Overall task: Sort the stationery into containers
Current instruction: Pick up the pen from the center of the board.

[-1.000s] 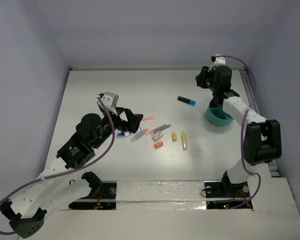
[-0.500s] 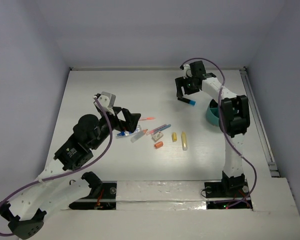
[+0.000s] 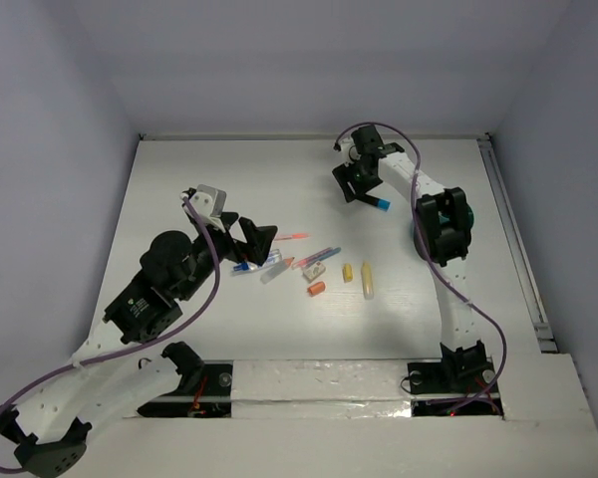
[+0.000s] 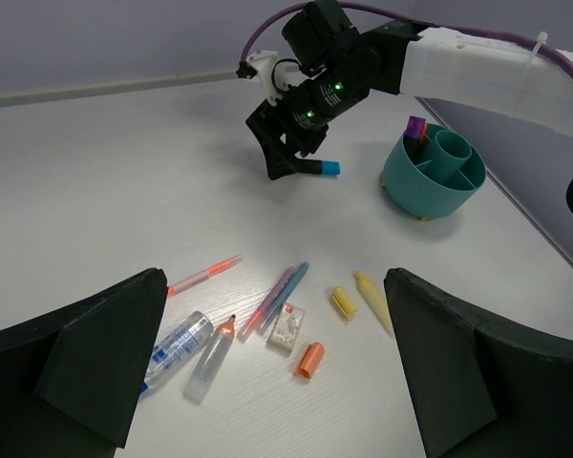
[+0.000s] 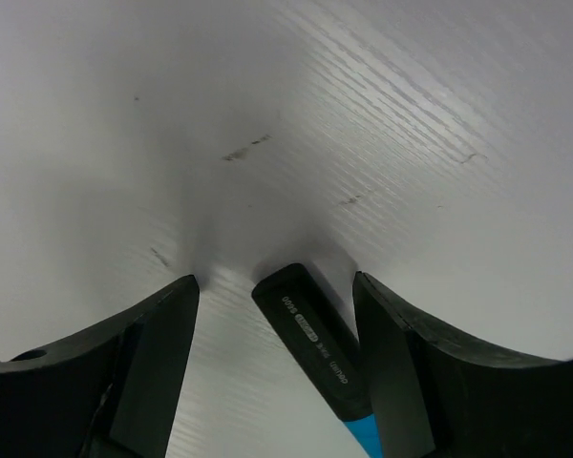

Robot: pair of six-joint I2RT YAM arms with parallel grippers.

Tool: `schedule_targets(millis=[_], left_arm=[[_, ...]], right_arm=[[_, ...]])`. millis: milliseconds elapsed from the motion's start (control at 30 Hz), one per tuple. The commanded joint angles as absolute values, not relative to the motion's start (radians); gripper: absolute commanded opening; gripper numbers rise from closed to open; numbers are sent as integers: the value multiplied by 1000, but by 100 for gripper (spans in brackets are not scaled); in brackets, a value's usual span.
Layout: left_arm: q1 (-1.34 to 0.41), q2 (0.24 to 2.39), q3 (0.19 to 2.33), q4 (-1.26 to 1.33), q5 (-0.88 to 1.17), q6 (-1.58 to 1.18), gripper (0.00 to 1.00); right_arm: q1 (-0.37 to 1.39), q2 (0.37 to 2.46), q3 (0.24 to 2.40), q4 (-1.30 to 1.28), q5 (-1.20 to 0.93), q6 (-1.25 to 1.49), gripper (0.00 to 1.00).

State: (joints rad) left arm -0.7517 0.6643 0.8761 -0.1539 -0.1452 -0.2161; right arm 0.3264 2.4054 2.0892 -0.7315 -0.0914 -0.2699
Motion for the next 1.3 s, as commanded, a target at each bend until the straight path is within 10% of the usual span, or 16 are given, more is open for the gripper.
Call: schedule_targets(millis=[0, 633, 933, 1267], left_arm=[[-749, 653, 865, -107, -153, -196, 97], [-739, 635, 845, -98, -140, -202, 97], [-730, 635, 831, -92, -114, -202, 97], [-730, 620, 827, -87, -74, -202, 97]], right_arm=[[316, 2434, 2138, -793, -34, -311, 70], [316, 2445, 2169, -750, -64, -351, 14], [285, 1815, 1437, 200, 29, -60, 10], [276, 1534, 994, 672, 412, -32, 8]])
